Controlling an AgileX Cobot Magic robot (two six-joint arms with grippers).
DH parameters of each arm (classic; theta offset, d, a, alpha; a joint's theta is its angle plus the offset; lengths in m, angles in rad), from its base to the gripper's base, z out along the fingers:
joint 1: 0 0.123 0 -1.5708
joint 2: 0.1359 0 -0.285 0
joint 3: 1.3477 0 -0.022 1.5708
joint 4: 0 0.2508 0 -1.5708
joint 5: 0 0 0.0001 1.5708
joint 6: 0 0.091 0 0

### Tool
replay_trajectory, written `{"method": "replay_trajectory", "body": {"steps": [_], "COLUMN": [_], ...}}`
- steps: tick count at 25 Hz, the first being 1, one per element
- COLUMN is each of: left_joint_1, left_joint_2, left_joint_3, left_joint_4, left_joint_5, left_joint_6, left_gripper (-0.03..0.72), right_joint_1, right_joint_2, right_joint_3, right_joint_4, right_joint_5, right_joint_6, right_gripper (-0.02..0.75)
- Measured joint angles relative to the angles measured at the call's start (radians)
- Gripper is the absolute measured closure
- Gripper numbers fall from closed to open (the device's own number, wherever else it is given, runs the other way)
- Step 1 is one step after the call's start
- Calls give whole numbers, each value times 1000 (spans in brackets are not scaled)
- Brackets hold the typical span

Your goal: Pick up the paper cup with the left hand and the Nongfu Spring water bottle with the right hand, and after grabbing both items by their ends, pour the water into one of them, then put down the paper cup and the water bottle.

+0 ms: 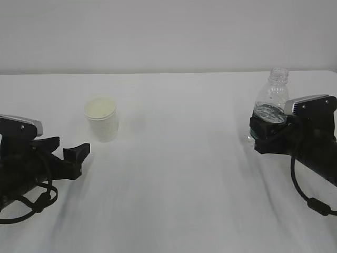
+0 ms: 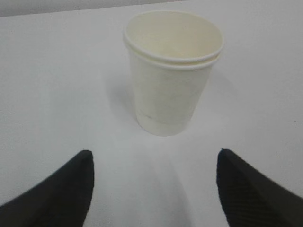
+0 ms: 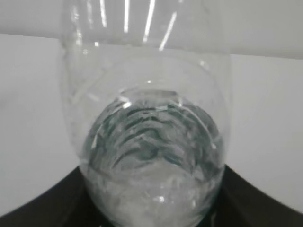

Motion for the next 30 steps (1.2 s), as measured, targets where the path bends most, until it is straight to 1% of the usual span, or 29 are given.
{"method": "replay_trajectory", "body": {"steps": [6,10,13,20,25,30], "left_joint_1": [0,0,0,0,0,0], "left_joint_2": [0,0,0,0,2,48], "left_joint_3": [0,0,-5,-74,-111,-143], "left_joint_4": [35,80,89,135,141,121], "left_joint_5": [0,0,0,0,0,0], "left_joint_6": [0,0,0,0,0,0], "left_gripper": [102,102,99,8,-1,-1], "right_joint_1": [0,0,0,0,0,0], "right_joint_2": [-83,-151,-200,-249,-249,-249], "right_joint_3": [83,141,176,206,206,206], "right_joint_4": [22,26,26,28,28,28], "right_joint_5": [2,2,2,2,2,2], "right_joint_6": [-22,-22,-22,-22,-24,-24], "right_gripper": [330,330,330,330,330,330]}}
